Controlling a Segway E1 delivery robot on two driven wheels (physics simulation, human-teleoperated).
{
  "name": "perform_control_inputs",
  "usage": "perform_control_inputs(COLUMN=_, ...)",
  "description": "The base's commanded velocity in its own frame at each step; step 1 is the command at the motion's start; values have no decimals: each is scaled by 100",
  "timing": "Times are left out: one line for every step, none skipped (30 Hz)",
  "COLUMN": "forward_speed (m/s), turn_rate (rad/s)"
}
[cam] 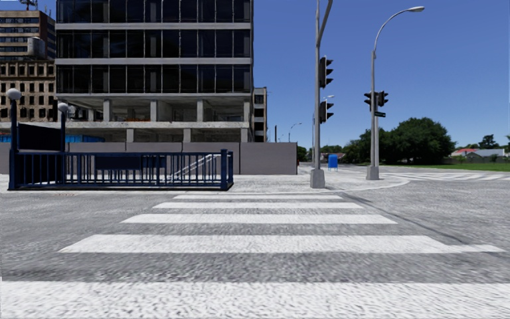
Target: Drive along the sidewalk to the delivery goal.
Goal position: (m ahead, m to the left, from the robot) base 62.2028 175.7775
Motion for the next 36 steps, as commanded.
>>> perform_control_inputs(forward_speed=191, turn_rate=0)
perform_control_inputs(forward_speed=191, turn_rate=0)
perform_control_inputs(forward_speed=191, turn_rate=0)
perform_control_inputs(forward_speed=191, turn_rate=0)
perform_control_inputs(forward_speed=191, turn_rate=0)
perform_control_inputs(forward_speed=191, turn_rate=0)
perform_control_inputs(forward_speed=191, turn_rate=0)
perform_control_inputs(forward_speed=191, turn_rate=0)
perform_control_inputs(forward_speed=191, turn_rate=0)
perform_control_inputs(forward_speed=191, turn_rate=0)
perform_control_inputs(forward_speed=191, turn_rate=0)
perform_control_inputs(forward_speed=191, turn_rate=0)
perform_control_inputs(forward_speed=191, turn_rate=-4)
perform_control_inputs(forward_speed=191, turn_rate=-6)
perform_control_inputs(forward_speed=191, turn_rate=-7)
perform_control_inputs(forward_speed=191, turn_rate=-7)
perform_control_inputs(forward_speed=191, turn_rate=-7)
perform_control_inputs(forward_speed=191, turn_rate=-7)
perform_control_inputs(forward_speed=191, turn_rate=-7)
perform_control_inputs(forward_speed=191, turn_rate=-7)
perform_control_inputs(forward_speed=191, turn_rate=-13)
perform_control_inputs(forward_speed=191, turn_rate=-20)
perform_control_inputs(forward_speed=191, turn_rate=-21)
perform_control_inputs(forward_speed=191, turn_rate=-21)
perform_control_inputs(forward_speed=191, turn_rate=-22)
perform_control_inputs(forward_speed=191, turn_rate=-5)
perform_control_inputs(forward_speed=191, turn_rate=0)
perform_control_inputs(forward_speed=191, turn_rate=0)
perform_control_inputs(forward_speed=191, turn_rate=0)
perform_control_inputs(forward_speed=191, turn_rate=0)
perform_control_inputs(forward_speed=191, turn_rate=0)
perform_control_inputs(forward_speed=191, turn_rate=0)
perform_control_inputs(forward_speed=191, turn_rate=0)
perform_control_inputs(forward_speed=191, turn_rate=0)
perform_control_inputs(forward_speed=191, turn_rate=0)
perform_control_inputs(forward_speed=191, turn_rate=0)
